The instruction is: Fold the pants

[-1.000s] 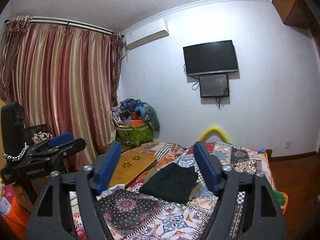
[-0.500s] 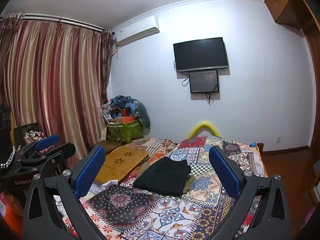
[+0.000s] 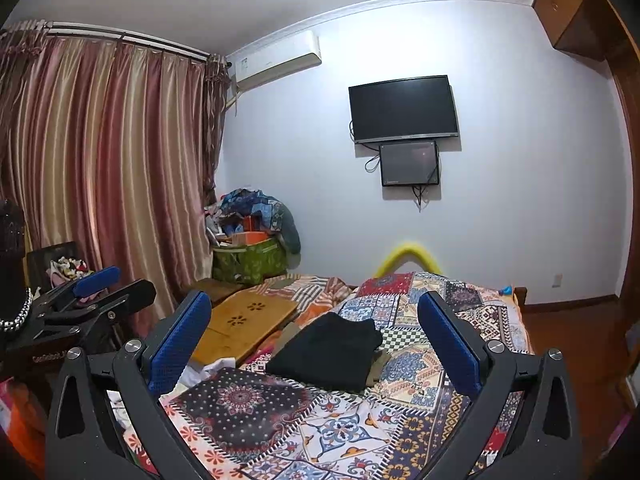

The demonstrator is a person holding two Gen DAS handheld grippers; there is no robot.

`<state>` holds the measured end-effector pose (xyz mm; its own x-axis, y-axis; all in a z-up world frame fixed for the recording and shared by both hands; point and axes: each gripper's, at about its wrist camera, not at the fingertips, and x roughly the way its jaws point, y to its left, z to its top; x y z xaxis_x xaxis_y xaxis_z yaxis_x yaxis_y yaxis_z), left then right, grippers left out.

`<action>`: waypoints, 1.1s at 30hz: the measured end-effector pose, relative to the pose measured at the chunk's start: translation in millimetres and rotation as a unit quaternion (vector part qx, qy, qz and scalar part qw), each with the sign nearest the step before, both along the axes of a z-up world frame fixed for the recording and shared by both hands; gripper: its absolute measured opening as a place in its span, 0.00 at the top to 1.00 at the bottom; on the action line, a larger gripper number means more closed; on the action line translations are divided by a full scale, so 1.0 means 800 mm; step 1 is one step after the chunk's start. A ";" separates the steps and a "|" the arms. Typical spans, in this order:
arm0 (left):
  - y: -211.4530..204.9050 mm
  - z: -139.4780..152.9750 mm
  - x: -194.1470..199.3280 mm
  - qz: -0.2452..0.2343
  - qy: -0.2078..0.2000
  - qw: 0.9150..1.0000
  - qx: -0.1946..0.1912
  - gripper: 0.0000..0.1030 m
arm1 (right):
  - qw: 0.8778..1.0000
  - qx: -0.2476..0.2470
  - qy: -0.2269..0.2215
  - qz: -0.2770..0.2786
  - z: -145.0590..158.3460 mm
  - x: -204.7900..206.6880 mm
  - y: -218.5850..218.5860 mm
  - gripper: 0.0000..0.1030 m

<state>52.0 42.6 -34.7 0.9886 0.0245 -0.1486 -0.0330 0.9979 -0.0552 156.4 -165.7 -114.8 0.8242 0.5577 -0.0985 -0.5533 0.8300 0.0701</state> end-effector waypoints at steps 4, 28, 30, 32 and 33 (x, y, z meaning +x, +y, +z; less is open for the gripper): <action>-0.001 -0.001 0.002 0.001 0.001 1.000 -0.001 0.00 | 1.000 0.001 0.000 0.000 0.002 -0.001 -0.002 0.00; -0.009 -0.007 0.003 -0.005 0.004 1.000 -0.002 0.00 | 1.000 0.000 0.001 -0.003 0.007 -0.005 -0.008 0.00; -0.010 -0.008 0.003 -0.010 0.005 1.000 -0.001 0.00 | 1.000 0.000 0.001 -0.003 0.008 -0.005 -0.009 0.00; -0.009 -0.009 0.003 -0.010 0.007 1.000 -0.001 0.00 | 1.000 0.000 0.001 -0.003 0.007 -0.005 -0.009 0.00; -0.009 -0.009 0.003 -0.011 0.008 1.000 -0.002 0.00 | 1.000 0.000 0.001 -0.003 0.008 -0.005 -0.010 0.00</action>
